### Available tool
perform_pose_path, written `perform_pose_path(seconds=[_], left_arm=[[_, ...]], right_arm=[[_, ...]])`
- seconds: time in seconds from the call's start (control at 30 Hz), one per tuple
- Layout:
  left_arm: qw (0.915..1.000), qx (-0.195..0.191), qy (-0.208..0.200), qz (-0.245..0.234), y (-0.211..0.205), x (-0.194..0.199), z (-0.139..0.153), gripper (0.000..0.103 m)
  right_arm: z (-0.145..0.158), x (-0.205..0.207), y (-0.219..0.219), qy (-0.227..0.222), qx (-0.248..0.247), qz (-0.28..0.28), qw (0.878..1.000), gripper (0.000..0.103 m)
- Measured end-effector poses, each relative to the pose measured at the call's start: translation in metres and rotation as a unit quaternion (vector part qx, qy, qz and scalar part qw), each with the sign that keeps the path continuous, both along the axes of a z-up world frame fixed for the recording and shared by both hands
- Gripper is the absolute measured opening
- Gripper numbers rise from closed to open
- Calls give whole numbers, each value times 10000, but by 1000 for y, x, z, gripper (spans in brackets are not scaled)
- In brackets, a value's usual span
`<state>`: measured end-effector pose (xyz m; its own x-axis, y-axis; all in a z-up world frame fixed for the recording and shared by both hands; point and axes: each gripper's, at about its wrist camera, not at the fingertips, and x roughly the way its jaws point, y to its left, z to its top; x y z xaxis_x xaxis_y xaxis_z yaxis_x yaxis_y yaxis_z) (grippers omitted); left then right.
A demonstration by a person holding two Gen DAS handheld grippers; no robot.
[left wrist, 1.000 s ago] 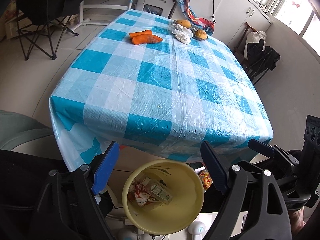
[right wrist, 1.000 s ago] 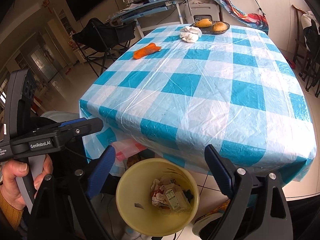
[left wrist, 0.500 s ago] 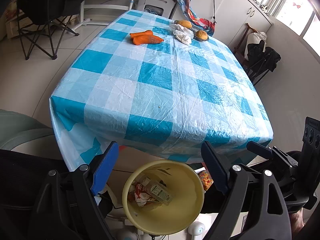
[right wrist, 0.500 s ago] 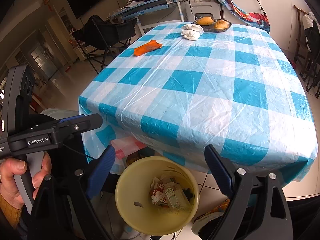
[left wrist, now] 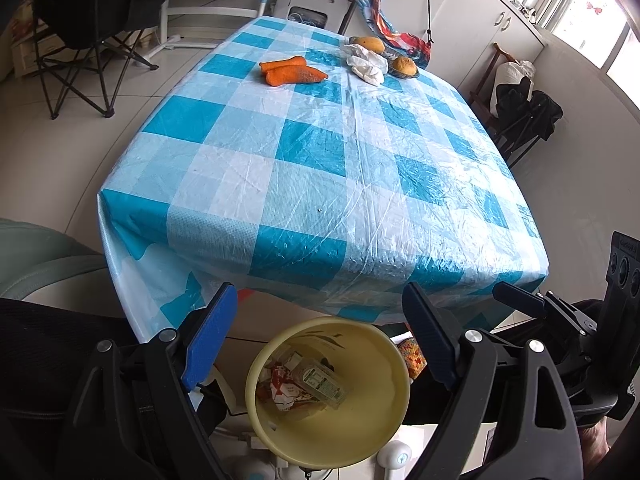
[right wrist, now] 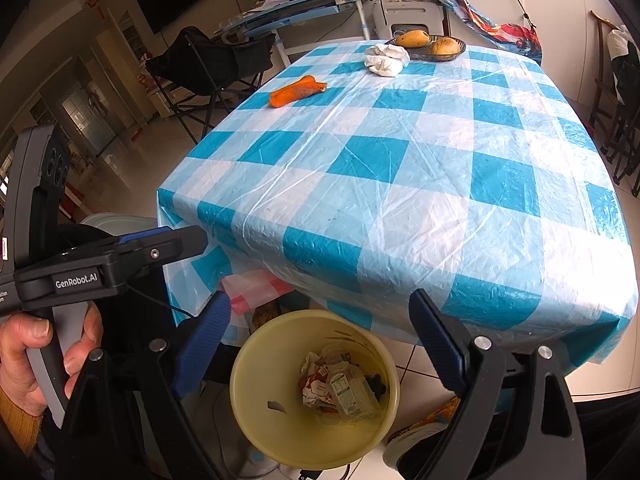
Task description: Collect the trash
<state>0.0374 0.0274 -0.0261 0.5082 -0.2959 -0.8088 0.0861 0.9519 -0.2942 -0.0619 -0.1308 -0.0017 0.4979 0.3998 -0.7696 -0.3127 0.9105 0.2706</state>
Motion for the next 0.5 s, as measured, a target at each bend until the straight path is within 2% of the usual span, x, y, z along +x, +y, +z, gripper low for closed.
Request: perform_pose_path(seconds=[0.5], left_arm=[[10000,15,44,-40,-2,0,-1,81]], right_arm=[[0,0,0,7,-3,1,10000,87]])
